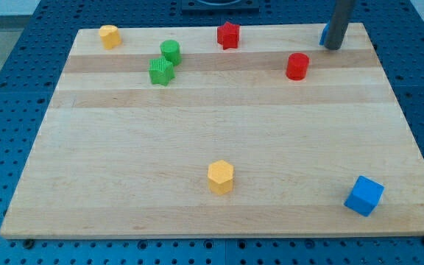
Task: Place the red circle diagonally to the red star
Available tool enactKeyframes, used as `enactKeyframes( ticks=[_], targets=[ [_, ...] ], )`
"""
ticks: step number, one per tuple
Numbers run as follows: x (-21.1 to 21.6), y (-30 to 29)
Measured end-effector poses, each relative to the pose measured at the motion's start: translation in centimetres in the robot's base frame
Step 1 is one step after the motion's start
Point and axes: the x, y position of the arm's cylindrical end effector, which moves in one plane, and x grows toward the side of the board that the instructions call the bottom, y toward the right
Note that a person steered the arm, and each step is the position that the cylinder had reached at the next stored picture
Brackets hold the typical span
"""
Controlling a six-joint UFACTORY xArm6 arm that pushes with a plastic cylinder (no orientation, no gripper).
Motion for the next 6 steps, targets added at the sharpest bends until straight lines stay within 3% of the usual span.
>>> enactKeyframes(
  ticks=[2,6],
  targets=[
    [3.3,-0.3],
    [3.4,-13.1]
  ],
)
